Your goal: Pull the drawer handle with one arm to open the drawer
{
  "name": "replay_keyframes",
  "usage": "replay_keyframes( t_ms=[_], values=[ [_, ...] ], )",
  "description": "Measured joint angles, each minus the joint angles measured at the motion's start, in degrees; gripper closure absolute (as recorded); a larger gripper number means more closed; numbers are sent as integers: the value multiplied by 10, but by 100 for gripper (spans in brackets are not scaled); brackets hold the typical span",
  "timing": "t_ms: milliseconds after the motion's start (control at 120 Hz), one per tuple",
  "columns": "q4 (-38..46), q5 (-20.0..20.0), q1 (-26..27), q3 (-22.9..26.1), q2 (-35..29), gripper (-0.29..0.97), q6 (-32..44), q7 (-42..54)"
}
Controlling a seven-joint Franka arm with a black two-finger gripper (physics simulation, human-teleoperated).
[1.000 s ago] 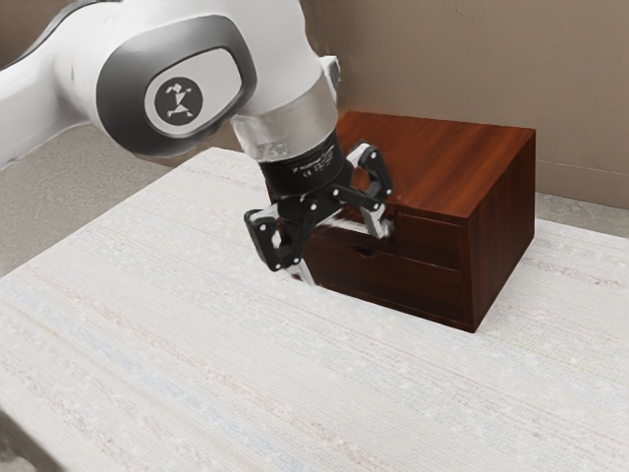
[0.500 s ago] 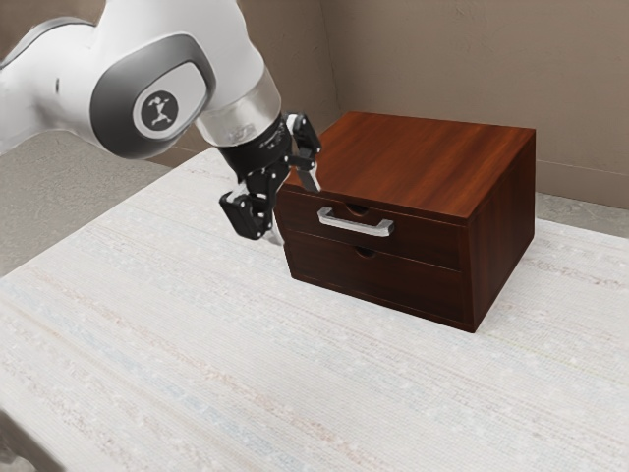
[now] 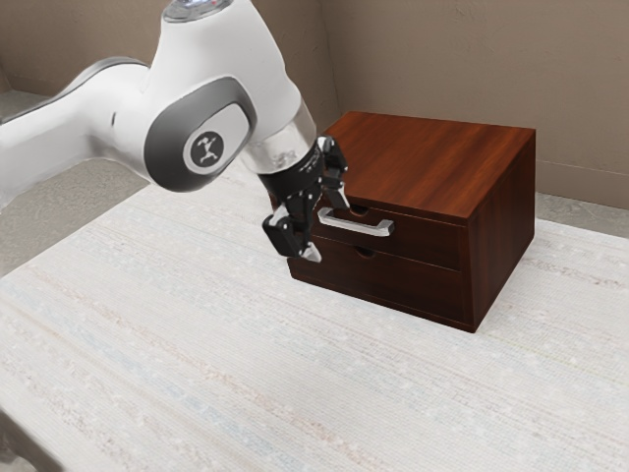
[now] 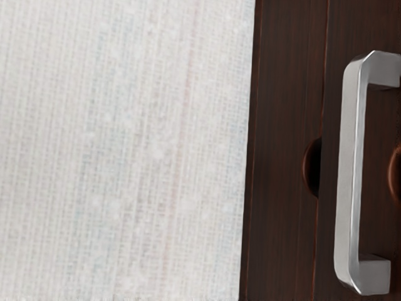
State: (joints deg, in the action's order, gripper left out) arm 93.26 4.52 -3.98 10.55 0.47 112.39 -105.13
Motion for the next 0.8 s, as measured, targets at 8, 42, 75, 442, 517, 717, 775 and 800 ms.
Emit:
replay_keyframes(
  t_ms=[8,42,75,442,517,717,775,800],
  values=[
    [0,0,0,0,1,8,2,-1],
    [0,0,2,0,3,8,9,-3],
    [0,0,4,0,6,8,15,-5],
    [3,22,-11,-4,27,9,51,-23],
    [2,28,-16,-4,29,9,61,-25],
    [0,33,-13,-5,47,9,93,-31],
    [1,34,-12,-6,52,9,99,-32],
    [1,34,-12,-7,53,9,102,-33]
  ],
)
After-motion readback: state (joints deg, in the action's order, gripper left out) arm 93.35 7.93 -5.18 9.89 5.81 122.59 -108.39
